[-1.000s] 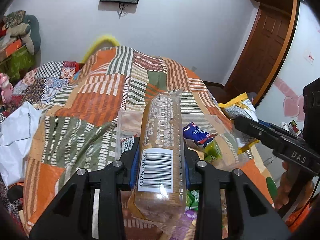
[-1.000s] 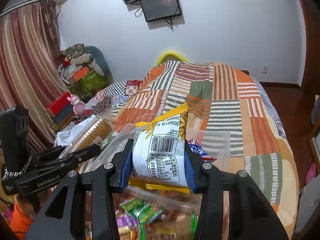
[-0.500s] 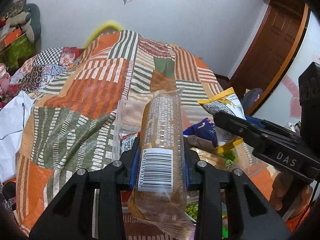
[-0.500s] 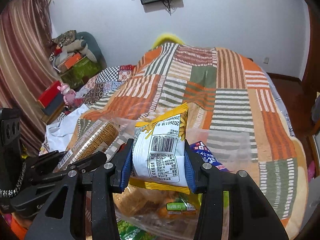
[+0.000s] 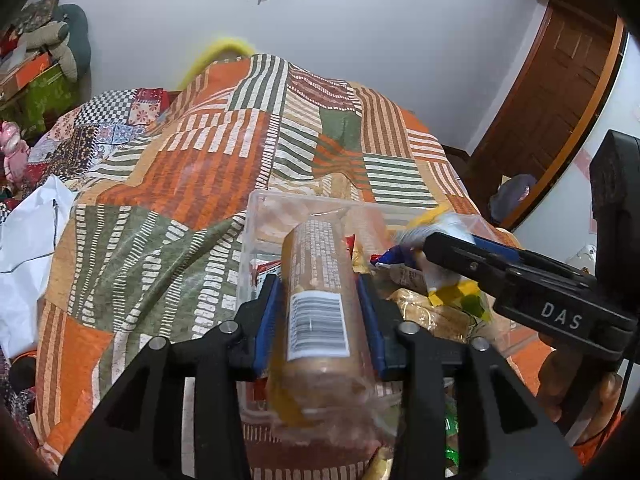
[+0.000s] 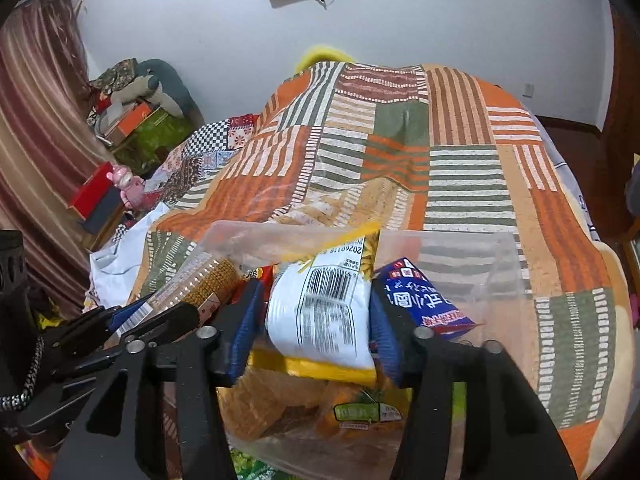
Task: Organize snacks
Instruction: 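Lift both bags over the clear box and open both tools inside, then grasp the round-cookie bag with right tool while left tool grasps the wrapped cake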
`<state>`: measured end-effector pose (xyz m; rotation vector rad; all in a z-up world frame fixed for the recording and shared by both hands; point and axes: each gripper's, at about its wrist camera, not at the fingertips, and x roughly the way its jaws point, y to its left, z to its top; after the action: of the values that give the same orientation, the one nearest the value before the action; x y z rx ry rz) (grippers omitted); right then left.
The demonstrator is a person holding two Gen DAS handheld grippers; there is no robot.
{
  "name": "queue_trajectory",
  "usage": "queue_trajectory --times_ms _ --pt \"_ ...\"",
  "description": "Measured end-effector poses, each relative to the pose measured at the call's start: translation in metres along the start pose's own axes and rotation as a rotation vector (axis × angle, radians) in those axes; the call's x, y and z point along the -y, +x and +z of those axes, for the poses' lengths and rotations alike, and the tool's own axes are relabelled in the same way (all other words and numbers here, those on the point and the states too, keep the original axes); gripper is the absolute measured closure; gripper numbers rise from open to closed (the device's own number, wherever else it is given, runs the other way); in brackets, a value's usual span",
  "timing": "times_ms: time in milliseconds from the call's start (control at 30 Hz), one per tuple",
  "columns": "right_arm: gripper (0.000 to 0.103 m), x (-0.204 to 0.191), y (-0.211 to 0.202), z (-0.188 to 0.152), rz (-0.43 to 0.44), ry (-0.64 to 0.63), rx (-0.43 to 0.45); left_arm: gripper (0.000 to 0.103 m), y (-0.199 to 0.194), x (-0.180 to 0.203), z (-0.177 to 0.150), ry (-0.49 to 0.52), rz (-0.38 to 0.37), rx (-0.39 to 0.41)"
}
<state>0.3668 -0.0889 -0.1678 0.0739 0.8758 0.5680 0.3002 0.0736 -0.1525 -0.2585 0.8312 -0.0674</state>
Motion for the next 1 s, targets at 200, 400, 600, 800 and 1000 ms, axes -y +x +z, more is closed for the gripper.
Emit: queue_trajectory --times_ms 200,400,600,800,1000 --pt "0.043 -0.002 -0.022 -0.005 0.007 -0.031 0.035 0.049 -0.024 0.007 -0.002 0.021 0.004 0.045" --pt "0.038 -0.005 -0.051 -0.016 -0.020 -0.083 0.076 0.046 -0.050 0.019 -0.008 0.071 0.020 0.070" --pt "0.030 -0.007 -0.081 -0.031 -0.045 -0.133 0.109 0.025 -0.074 0.027 -0.021 0.084 0.033 0.080" --pt "0.027 -0.002 -0.102 -0.052 -0.048 -0.142 0.114 0.014 -0.090 0.030 -0.041 0.079 0.055 0.060" --pt "0.021 0.005 -0.103 -0.077 -0.056 -0.140 0.075 0.012 -0.095 0.032 -0.062 0.094 0.060 0.029"
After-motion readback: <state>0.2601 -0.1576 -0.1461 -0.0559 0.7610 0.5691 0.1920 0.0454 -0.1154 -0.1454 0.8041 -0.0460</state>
